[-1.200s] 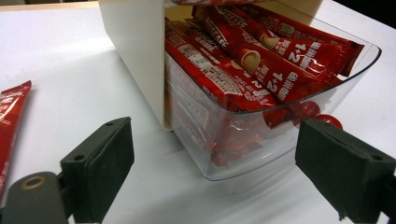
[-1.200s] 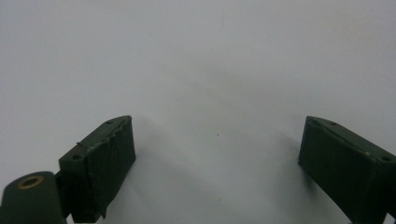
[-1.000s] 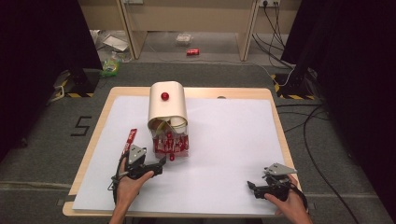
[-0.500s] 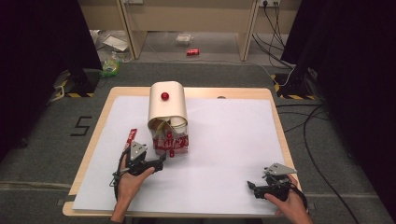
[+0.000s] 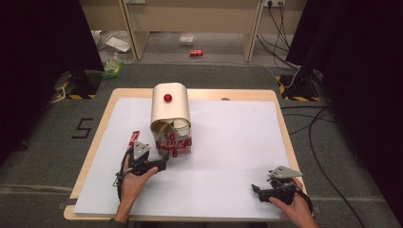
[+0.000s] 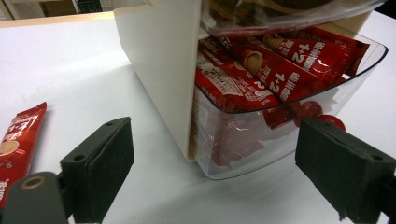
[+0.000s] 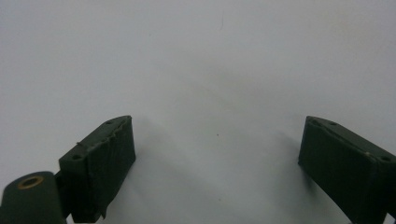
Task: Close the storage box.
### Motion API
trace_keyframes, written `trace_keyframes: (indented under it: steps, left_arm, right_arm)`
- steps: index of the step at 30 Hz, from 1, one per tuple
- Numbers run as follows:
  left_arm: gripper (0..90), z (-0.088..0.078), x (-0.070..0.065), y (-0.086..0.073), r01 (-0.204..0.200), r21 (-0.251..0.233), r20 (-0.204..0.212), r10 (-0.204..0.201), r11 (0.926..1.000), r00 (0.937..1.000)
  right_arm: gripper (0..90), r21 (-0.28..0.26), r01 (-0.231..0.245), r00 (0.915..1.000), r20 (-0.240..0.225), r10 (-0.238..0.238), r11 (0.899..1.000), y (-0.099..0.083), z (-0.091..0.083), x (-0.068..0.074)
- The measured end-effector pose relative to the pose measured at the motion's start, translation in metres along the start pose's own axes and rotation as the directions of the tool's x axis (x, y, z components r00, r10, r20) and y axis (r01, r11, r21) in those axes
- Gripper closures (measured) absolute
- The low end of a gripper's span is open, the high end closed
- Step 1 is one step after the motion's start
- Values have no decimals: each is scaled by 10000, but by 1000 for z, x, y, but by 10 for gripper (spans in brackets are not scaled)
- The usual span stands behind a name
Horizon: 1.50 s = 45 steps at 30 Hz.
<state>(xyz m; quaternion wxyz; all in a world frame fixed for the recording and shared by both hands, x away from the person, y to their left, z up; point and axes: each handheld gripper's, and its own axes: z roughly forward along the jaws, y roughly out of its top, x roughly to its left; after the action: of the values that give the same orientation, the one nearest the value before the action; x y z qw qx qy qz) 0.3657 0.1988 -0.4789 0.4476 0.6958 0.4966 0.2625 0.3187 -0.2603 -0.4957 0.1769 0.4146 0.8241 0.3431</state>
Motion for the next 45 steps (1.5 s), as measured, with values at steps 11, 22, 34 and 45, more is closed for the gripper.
trace_keyframes:
  steps: [11,22,34,45]
  left_arm:
    - [115,4,4,3,39,-74,-202,-41,10000,9998]
    - [115,8,6,5,-38,-106,-391,34,9999,9992]
    - [77,10,7,6,-82,-58,-536,79,9999,9985]
    - [66,11,7,8,-31,-60,-815,26,10000,9967]
  right_arm:
    - [112,-1,-1,10000,-1,1,10000,0,0,0]
    - [111,-1,-2,10000,-2,2,10000,0,0,0]
    - [111,-1,-1,10000,-2,1,10000,0,0,0]
    - [112,0,2,10000,-1,-2,10000,0,0,0]
